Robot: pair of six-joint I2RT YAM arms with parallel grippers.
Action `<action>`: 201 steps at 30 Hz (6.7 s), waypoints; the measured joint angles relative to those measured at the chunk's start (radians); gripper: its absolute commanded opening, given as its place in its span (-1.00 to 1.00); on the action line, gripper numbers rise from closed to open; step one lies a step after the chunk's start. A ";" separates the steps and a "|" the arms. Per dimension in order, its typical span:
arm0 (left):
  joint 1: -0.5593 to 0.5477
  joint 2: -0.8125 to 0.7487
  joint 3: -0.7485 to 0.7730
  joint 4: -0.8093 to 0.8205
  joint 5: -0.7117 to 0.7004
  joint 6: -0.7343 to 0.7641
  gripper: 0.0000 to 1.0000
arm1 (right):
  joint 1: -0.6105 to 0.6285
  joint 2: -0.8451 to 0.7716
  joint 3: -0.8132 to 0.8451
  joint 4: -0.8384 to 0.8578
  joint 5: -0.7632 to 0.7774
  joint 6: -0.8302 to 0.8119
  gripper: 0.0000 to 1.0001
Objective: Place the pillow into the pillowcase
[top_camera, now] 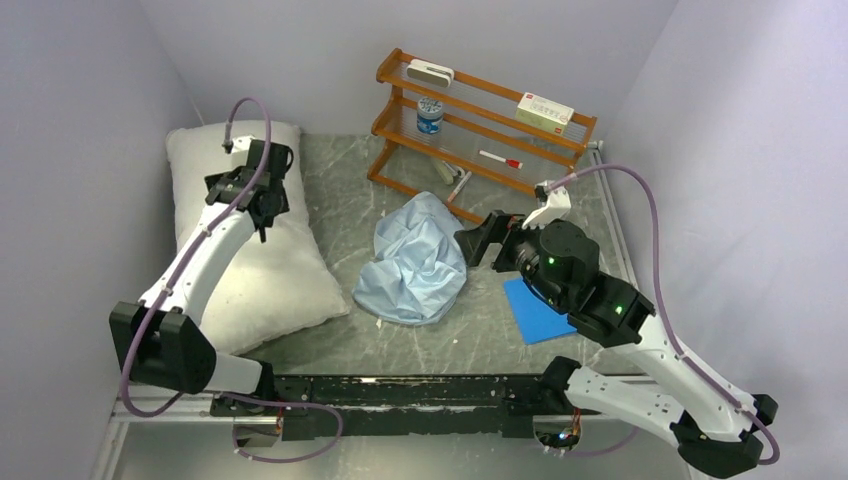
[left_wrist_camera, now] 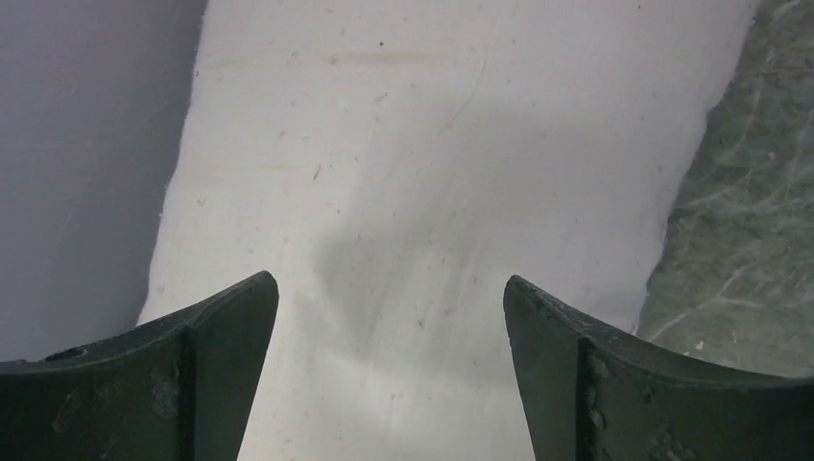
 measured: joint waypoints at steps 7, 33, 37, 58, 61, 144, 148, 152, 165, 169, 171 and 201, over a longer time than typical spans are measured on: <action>0.063 0.076 0.065 0.035 0.089 0.039 0.88 | 0.000 -0.022 -0.038 0.041 -0.030 -0.008 1.00; 0.161 0.155 0.010 0.155 0.314 0.111 -0.91 | 0.000 -0.051 -0.143 0.234 -0.284 -0.094 0.97; 0.162 0.028 0.032 0.137 0.400 0.109 -0.90 | 0.000 -0.025 -0.142 0.254 -0.287 -0.038 0.96; 0.160 -0.362 0.093 0.004 1.062 0.040 -0.91 | 0.001 0.133 0.014 0.346 -0.181 0.135 0.90; 0.160 -0.467 -0.033 0.041 1.136 -0.013 -0.90 | 0.001 0.146 0.018 0.314 -0.130 0.160 0.90; -0.630 -0.752 -0.098 -0.027 0.070 -0.259 0.53 | 0.076 0.520 0.287 0.174 -0.069 -0.683 -1.00; -0.630 -0.731 -0.095 -0.026 0.097 -0.261 0.36 | 0.053 0.377 0.263 0.193 -0.059 -0.703 -1.00; -0.630 -0.685 -0.119 -0.028 0.101 -0.292 0.35 | 0.049 0.290 0.262 0.215 -0.028 -0.724 -1.00; -0.630 -0.722 -0.587 0.254 0.273 -0.488 0.49 | 0.045 0.148 0.324 0.217 -0.013 -0.745 -1.00; -0.630 -0.609 -0.663 0.421 0.359 -0.520 0.44 | 0.045 0.111 0.323 0.218 0.002 -0.737 -1.00; -0.630 -0.526 -0.703 0.505 0.404 -0.538 0.44 | 0.045 0.098 0.320 0.221 0.011 -0.735 -1.00; -0.629 0.176 -0.742 1.154 0.623 -0.588 -0.90 | 0.044 0.100 0.272 0.248 -0.008 -0.696 -1.00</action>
